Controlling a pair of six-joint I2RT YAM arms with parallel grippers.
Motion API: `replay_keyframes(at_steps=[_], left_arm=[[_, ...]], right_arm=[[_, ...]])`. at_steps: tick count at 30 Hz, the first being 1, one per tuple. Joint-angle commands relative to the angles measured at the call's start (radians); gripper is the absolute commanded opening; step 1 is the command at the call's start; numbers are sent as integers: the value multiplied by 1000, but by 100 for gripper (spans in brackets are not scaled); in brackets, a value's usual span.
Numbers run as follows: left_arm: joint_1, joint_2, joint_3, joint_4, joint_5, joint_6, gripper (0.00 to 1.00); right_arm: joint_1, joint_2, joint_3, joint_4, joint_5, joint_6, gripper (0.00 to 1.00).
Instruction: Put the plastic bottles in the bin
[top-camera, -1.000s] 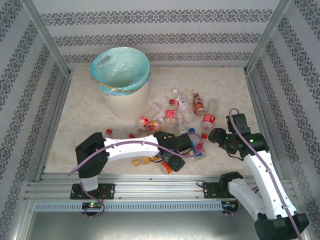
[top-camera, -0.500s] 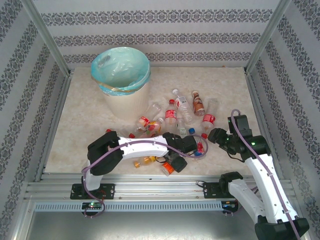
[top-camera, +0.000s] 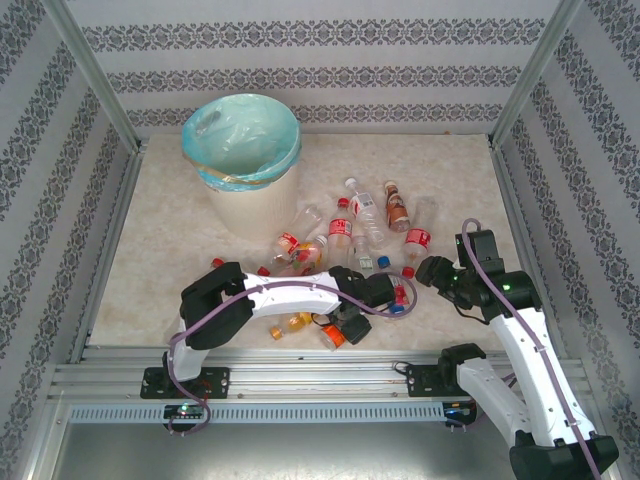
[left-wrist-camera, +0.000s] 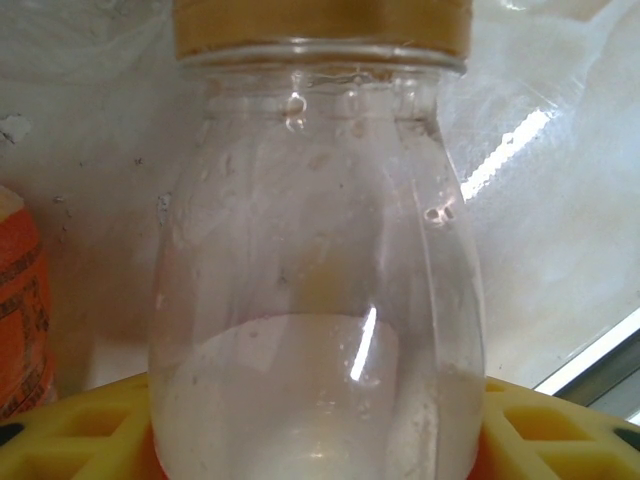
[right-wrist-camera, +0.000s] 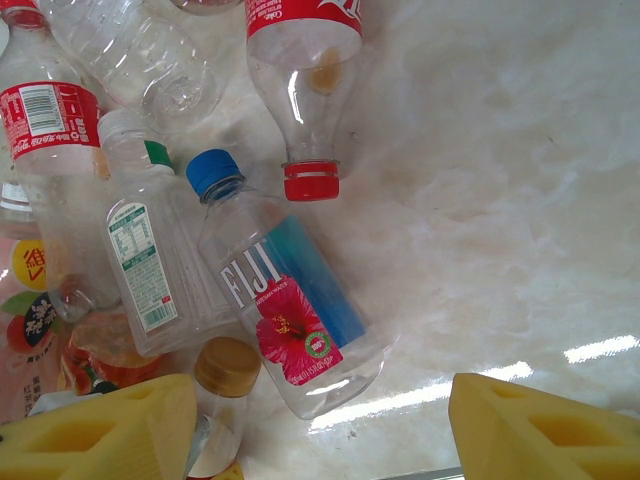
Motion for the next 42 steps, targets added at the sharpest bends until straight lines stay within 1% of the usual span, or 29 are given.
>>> replay_keyframes(at_steps=[1,5,14,19,22,25,28,31,34,37,42], left_arm=[[-15,-39,34,-40,11,18,56],[-15,-75,47,-47,53,25,55],[-15,-165,116,-111,70,42,54],[-9,-266,207,-170,62,86,53],[24,-333,292,-215,44,125,51],[72,-355,438,-319,-19,188,50],[144,-338,633,-411,-84,265,49],[244,-301,828,-445,-114,343,48],[368,-256,982,-413,-148,411,47],[492,-234,1007,-312,-150,445,46],[649,-180,991,-171,-166,471,44]], right_arm=[[-10,-1,11,-6,-5,-8,69],[-12,1,21,-9,-5,-8,68],[-10,-2,45,-11,-14,5,68],[-10,19,118,-31,-15,-1,66],[-7,50,181,-32,-15,-6,66],[11,78,244,-21,-11,2,65],[54,111,296,-2,13,9,65],[110,151,339,18,47,9,66],[171,181,356,51,79,15,66],[208,196,353,96,73,39,66],[268,204,350,139,88,62,66]])
